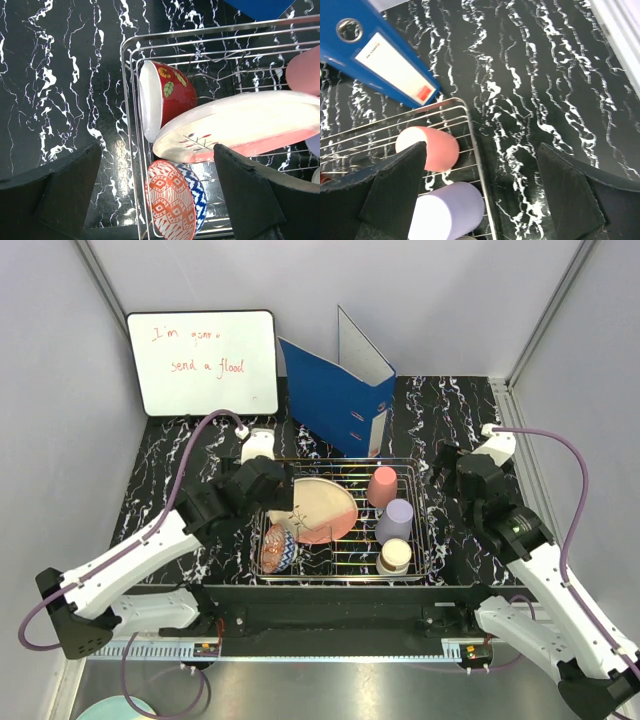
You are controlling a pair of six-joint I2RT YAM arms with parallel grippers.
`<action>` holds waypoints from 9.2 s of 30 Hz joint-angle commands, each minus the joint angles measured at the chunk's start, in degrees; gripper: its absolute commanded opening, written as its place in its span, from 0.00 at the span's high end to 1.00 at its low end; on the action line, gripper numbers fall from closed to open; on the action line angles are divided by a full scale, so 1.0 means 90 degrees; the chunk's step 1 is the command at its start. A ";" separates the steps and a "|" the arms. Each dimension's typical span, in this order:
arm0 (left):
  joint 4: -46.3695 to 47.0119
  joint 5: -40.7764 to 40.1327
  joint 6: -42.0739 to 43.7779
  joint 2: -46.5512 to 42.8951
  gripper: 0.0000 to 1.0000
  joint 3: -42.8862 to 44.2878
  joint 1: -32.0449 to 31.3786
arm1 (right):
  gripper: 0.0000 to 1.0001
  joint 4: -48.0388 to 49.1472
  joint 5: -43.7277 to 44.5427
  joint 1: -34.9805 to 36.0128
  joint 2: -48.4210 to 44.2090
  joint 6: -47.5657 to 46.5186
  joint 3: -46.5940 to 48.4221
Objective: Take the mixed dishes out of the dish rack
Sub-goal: Pick up the bowl from the dish rack, then place the bowl at the center of the board.
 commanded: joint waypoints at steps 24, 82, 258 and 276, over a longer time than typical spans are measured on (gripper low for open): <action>0.0487 0.1438 0.0532 -0.1004 0.05 -0.1134 -0.0312 | 0.05 -0.0533 0.1643 0.2706 0.1004 -0.0201 0.1244; 0.0322 0.1907 -0.0680 -0.1630 1.00 -0.1722 -0.1289 | 0.04 -0.0300 0.1339 0.2726 0.1092 -0.0161 0.0873; 0.0721 -0.2692 0.1547 -0.2704 0.01 0.0379 -0.2217 | 1.00 -0.2292 -0.1199 -0.4206 0.9655 0.0980 0.9925; 0.0722 -0.2429 0.0815 -0.2236 0.01 -0.0285 -0.2207 | 1.00 -0.1453 -0.2176 -0.4676 1.1472 0.1157 1.0033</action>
